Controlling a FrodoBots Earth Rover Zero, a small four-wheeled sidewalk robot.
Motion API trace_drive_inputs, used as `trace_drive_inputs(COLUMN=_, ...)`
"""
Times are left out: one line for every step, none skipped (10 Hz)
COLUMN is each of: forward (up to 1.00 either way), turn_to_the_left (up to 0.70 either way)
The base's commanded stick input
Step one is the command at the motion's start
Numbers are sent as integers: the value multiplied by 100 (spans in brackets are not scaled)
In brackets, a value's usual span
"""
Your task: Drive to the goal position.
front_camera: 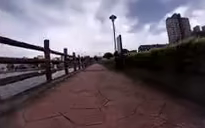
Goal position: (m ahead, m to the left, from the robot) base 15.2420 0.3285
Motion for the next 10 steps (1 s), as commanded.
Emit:
trace_drive_inputs(forward=70, turn_to_the_left=6)
trace_drive_inputs(forward=70, turn_to_the_left=6)
trace_drive_inputs(forward=70, turn_to_the_left=6)
trace_drive_inputs(forward=70, turn_to_the_left=5)
trace_drive_inputs(forward=70, turn_to_the_left=5)
trace_drive_inputs(forward=70, turn_to_the_left=5)
trace_drive_inputs(forward=70, turn_to_the_left=5)
trace_drive_inputs(forward=70, turn_to_the_left=5)
trace_drive_inputs(forward=70, turn_to_the_left=5)
trace_drive_inputs(forward=70, turn_to_the_left=5)
